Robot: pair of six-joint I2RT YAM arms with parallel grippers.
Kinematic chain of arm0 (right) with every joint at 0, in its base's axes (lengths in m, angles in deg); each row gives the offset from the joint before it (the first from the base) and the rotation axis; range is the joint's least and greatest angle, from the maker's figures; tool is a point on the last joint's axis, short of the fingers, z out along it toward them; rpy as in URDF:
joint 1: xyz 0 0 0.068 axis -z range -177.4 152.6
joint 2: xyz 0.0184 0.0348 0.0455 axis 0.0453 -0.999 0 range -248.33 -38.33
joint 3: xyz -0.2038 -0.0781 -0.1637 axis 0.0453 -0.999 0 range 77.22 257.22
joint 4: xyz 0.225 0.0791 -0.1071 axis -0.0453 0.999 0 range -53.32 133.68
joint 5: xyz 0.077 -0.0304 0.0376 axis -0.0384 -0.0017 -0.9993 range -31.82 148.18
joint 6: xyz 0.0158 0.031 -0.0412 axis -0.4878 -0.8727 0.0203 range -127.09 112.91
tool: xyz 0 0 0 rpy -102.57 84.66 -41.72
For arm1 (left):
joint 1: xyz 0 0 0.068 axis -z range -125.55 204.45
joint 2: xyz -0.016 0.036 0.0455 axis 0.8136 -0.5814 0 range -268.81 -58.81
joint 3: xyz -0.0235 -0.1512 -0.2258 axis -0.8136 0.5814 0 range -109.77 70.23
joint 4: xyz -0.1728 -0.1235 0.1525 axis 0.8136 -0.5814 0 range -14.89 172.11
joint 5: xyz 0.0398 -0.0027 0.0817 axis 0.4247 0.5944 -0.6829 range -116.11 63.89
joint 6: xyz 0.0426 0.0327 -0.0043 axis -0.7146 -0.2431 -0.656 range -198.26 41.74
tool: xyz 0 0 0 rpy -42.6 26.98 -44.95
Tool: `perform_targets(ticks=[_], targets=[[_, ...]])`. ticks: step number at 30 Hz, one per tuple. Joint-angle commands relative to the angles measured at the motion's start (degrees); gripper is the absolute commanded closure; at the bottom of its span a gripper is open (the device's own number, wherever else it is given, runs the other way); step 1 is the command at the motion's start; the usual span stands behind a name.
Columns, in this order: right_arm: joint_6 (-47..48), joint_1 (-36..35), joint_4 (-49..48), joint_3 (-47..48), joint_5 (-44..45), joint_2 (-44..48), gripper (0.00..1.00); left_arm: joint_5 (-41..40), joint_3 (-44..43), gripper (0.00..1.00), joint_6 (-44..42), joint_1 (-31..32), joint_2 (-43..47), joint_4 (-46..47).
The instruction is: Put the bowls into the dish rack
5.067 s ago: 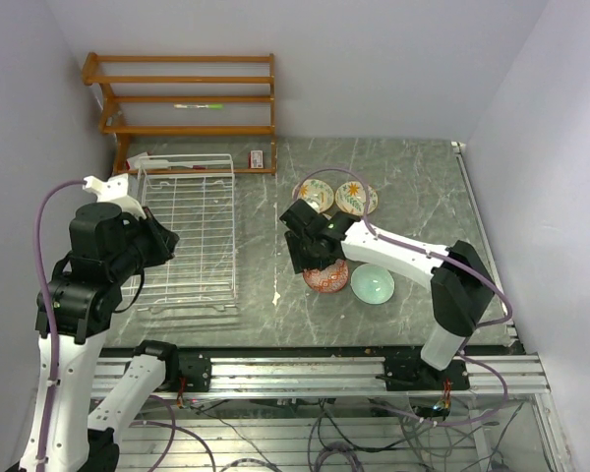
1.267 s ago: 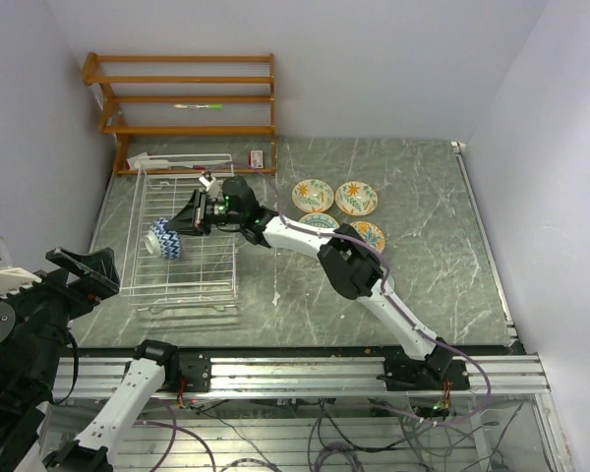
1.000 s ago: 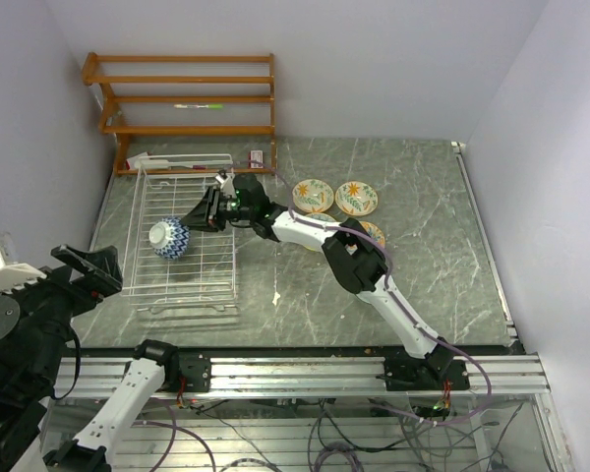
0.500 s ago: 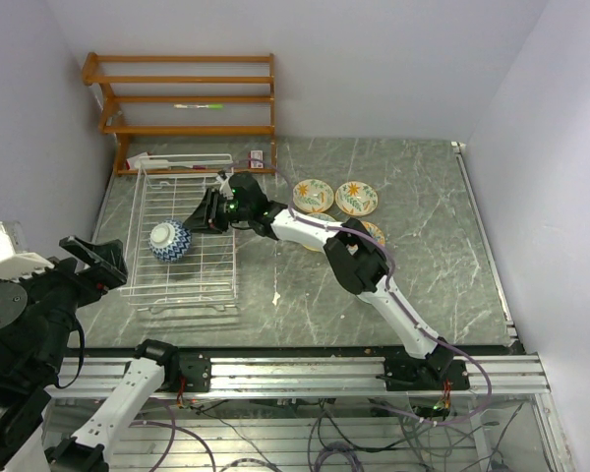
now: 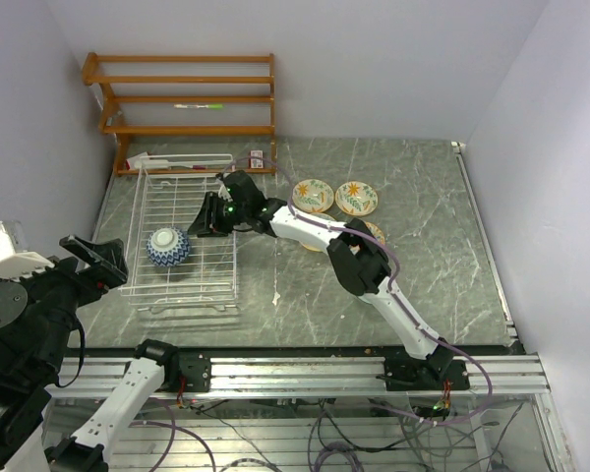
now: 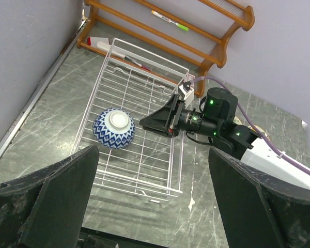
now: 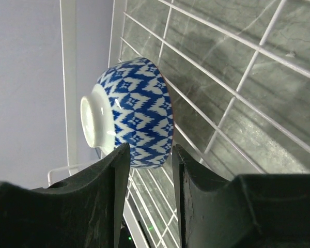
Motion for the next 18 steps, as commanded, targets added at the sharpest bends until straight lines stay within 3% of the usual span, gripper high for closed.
perform_targets(ticks=[1, 6, 10, 18], targets=[[5.3, -0.9, 5.6, -0.5, 3.9, 4.3, 0.62, 0.0, 0.1, 0.01, 1.1, 0.5, 0.2, 1.0], [10.5, -2.3, 9.6, 3.3, 8.4, 5.8, 0.61, 0.5, 0.1, 0.01, 1.9, 0.5, 0.4, 0.7], [12.8, -2.6, 9.1, 7.0, 9.7, 4.9, 0.52, 0.3, 0.9, 0.01, 2.8, 0.5, 0.9, 0.4], [12.0, -2.6, 5.4, 14.1, 8.0, -1.4, 0.5, 0.3, 0.5, 0.01, 3.7, 0.5, 0.3, -0.6]])
